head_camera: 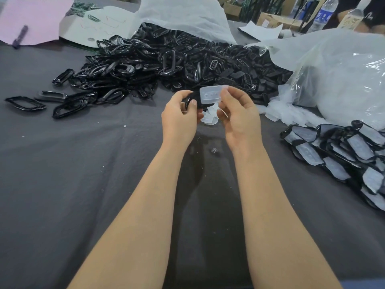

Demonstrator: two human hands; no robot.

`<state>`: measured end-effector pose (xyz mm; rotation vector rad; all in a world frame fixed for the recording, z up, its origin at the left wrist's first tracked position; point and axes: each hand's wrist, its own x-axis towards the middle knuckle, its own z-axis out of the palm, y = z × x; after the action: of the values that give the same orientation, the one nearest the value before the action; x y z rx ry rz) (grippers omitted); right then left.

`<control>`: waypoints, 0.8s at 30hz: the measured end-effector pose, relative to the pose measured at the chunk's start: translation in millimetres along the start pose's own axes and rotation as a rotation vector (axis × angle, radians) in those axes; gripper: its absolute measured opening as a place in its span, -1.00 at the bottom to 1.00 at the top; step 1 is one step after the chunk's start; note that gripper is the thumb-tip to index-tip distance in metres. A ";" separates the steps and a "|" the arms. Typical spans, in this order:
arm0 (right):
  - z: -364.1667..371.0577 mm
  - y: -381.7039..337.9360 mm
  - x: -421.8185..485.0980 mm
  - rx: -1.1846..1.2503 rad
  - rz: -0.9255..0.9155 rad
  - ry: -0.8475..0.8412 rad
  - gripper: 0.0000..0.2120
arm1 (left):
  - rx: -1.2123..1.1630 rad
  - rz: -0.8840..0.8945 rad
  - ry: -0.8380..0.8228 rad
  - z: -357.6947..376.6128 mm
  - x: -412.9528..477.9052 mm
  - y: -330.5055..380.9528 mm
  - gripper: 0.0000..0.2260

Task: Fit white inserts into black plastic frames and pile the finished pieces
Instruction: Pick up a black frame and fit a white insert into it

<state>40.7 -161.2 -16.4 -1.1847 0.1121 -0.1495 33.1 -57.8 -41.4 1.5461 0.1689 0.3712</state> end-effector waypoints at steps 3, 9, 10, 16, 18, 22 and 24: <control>4.3 5.4 -2.2 -0.176 -0.077 0.002 -0.85 | 0.003 0.017 -0.022 -0.5 0.1 0.2 -0.84; 5.3 13.9 -3.4 -0.396 -0.301 0.078 -0.84 | -0.032 0.065 -0.069 1.4 -1.1 -0.9 -0.82; 5.1 14.8 -3.1 -0.398 -0.307 0.095 -0.84 | -0.036 0.067 -0.070 1.7 -0.9 -1.0 -0.82; 4.4 18.6 -0.8 -0.410 -0.340 0.128 -0.88 | -0.023 0.063 -0.080 3.3 -0.5 -1.6 -0.83; 5.2 19.3 -0.9 -0.423 -0.350 0.140 -0.87 | -0.014 0.061 -0.082 3.8 -0.5 -1.7 -0.83; 5.8 19.6 -2.2 -0.416 -0.358 0.165 -0.86 | -0.032 0.053 -0.089 4.3 -0.8 -1.1 -0.82; 4.7 20.3 -1.3 -0.385 -0.340 0.178 -0.83 | -0.029 0.055 -0.091 4.0 -0.5 -1.4 -0.81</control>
<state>41.4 -149.2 -33.5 -1.5687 0.0978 -0.5524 34.1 -61.7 -42.8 1.5382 0.0499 0.3447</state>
